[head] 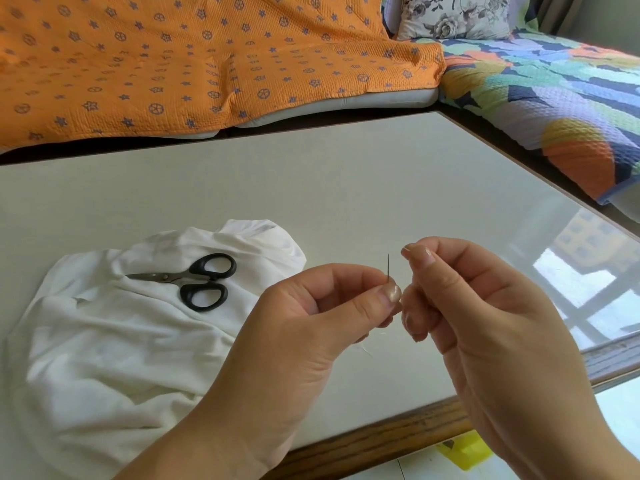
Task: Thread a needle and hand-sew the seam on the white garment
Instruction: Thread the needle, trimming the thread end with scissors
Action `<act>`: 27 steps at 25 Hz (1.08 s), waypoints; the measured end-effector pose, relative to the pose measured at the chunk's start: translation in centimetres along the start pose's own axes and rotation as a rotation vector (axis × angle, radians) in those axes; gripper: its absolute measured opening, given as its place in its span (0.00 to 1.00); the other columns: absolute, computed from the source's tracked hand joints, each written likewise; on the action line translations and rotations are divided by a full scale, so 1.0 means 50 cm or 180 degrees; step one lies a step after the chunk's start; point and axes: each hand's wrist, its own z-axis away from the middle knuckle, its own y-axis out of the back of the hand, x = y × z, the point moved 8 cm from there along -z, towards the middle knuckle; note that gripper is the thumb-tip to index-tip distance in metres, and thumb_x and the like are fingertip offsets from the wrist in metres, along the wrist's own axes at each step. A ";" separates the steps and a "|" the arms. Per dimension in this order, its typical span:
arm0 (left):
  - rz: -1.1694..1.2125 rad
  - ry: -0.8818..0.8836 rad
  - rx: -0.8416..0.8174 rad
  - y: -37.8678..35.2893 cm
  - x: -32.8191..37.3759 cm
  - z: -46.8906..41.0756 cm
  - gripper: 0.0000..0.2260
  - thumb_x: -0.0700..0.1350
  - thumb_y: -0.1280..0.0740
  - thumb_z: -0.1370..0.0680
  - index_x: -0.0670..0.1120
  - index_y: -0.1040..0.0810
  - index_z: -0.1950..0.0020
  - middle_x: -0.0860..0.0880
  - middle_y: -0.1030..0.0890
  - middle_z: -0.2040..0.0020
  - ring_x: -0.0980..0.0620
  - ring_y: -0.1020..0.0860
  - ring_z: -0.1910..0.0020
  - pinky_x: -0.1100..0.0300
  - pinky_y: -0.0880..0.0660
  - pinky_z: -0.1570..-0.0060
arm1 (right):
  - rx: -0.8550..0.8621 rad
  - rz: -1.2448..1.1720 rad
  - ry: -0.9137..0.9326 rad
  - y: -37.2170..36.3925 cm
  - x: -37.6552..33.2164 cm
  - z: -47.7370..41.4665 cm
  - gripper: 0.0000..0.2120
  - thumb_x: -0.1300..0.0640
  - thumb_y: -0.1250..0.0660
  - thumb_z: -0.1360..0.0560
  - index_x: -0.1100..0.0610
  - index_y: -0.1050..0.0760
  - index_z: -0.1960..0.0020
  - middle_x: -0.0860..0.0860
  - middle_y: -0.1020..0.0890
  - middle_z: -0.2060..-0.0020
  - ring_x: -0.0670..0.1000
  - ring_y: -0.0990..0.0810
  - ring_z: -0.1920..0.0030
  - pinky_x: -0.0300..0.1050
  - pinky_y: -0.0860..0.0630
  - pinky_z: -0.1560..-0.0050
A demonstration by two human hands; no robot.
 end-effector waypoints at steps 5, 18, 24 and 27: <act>0.0018 -0.0003 -0.0004 0.002 0.001 -0.001 0.13 0.55 0.27 0.38 0.53 0.14 0.57 0.51 0.15 0.62 0.57 0.18 0.59 0.62 0.25 0.56 | 0.0017 0.0132 -0.0018 -0.002 -0.003 0.001 0.13 0.45 0.31 0.35 0.53 0.18 0.59 0.51 0.27 0.77 0.50 0.30 0.72 0.48 0.33 0.63; 0.0159 0.0045 -0.0005 -0.003 0.009 0.000 0.06 0.48 0.26 0.33 0.50 0.14 0.58 0.45 0.14 0.61 0.54 0.16 0.59 0.70 0.25 0.58 | 0.0093 0.0214 0.0510 -0.003 -0.026 0.012 0.05 0.55 0.22 0.33 0.54 0.18 0.62 0.57 0.19 0.73 0.49 0.20 0.73 0.36 0.24 0.70; 0.0168 0.0020 0.0029 -0.009 0.021 0.003 0.07 0.50 0.26 0.37 0.51 0.14 0.61 0.46 0.14 0.63 0.55 0.16 0.61 0.71 0.25 0.60 | 0.0119 0.0248 0.0564 -0.002 -0.025 0.014 0.04 0.55 0.30 0.33 0.55 0.18 0.62 0.57 0.19 0.73 0.49 0.20 0.73 0.35 0.24 0.70; 0.0152 -0.0001 0.0010 -0.011 0.024 0.003 0.07 0.49 0.27 0.36 0.50 0.14 0.61 0.47 0.15 0.63 0.56 0.16 0.61 0.71 0.25 0.60 | 0.0109 0.0247 0.0562 -0.003 -0.025 0.013 0.03 0.56 0.30 0.33 0.55 0.18 0.61 0.56 0.19 0.73 0.48 0.20 0.73 0.35 0.25 0.70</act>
